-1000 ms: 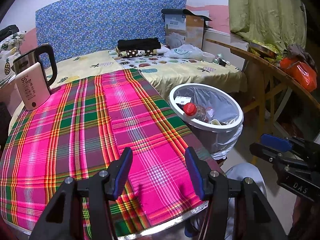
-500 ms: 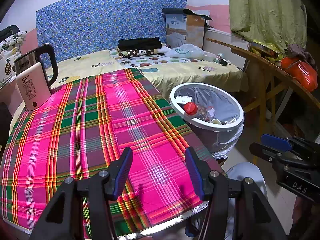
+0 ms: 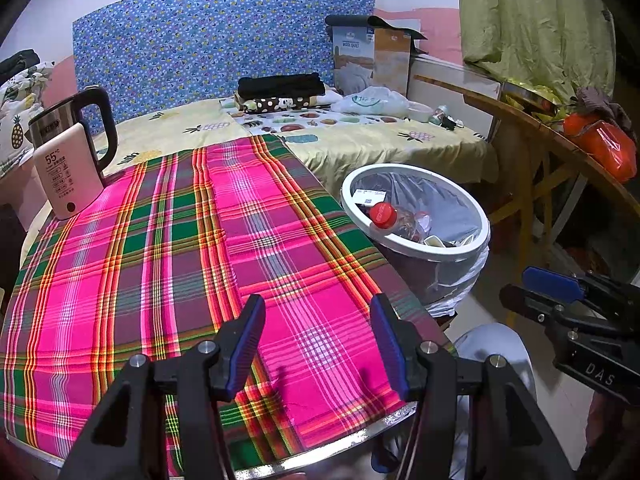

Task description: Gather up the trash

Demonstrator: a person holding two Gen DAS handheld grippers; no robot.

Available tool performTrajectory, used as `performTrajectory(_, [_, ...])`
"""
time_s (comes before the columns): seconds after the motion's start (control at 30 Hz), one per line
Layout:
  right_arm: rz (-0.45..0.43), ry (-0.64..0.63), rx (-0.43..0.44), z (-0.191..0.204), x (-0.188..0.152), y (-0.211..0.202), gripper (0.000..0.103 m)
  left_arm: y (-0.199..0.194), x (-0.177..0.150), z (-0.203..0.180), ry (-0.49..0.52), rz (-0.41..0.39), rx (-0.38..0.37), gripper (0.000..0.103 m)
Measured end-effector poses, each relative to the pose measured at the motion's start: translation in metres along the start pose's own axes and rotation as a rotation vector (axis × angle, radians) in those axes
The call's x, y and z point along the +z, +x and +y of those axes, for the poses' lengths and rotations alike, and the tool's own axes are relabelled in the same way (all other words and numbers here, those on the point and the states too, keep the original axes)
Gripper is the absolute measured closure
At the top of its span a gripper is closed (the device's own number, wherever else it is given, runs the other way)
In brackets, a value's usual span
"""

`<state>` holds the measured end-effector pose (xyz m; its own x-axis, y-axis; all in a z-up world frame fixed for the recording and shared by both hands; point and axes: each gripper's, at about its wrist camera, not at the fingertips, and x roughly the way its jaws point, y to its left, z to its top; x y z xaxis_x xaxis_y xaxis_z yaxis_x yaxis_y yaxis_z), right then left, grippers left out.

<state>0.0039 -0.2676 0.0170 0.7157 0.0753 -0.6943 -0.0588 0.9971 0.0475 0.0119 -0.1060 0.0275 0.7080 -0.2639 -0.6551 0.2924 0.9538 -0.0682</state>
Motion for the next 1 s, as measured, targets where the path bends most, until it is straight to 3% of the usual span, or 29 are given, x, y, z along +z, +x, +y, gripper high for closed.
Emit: performTrajectory(1.0, [0.003,0.001,-0.001,0.0011,0.0001,-0.0002,0.062,-0.0009,-0.0010,0.0049,0.001,0.005,0.003,0.046])
